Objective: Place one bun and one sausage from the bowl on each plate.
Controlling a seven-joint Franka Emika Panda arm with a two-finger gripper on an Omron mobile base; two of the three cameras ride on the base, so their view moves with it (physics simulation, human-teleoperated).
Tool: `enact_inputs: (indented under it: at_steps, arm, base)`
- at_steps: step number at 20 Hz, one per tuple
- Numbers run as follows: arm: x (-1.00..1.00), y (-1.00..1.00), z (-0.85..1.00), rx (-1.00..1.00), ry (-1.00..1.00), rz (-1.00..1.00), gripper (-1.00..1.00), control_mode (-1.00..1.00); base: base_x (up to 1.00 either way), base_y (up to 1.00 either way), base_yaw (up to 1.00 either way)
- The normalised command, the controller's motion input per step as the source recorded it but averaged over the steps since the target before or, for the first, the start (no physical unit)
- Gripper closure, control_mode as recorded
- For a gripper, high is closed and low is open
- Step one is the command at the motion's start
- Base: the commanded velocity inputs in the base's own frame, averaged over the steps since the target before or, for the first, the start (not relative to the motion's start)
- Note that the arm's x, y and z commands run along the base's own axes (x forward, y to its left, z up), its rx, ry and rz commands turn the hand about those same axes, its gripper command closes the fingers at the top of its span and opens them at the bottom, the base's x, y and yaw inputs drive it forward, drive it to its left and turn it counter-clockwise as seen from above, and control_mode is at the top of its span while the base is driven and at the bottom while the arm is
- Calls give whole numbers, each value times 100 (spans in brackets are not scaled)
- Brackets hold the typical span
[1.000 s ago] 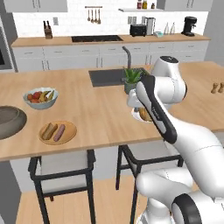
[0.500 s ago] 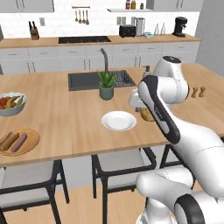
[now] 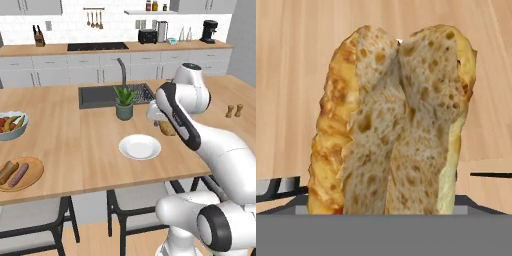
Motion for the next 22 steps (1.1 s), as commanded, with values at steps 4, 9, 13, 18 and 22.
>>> enact_inputs:
  at_steps: [4,9,13,18,22]
  arm:
    - [91,-31,-29,1,21,13,100,-100]
    - [100,-2,-79,0,30,9,100,-100]
    - [100,23,-94,0,28,2,100,-100]
    - [71,12,-70,-4,10,0,100,-100]
    - [48,0,-59,-2,4,0,100,-100]
  base:
    - [0,0,0]
    - [0,0,0]
    - [0,0,0]
    - [0,0,0]
    - [0,0,0]
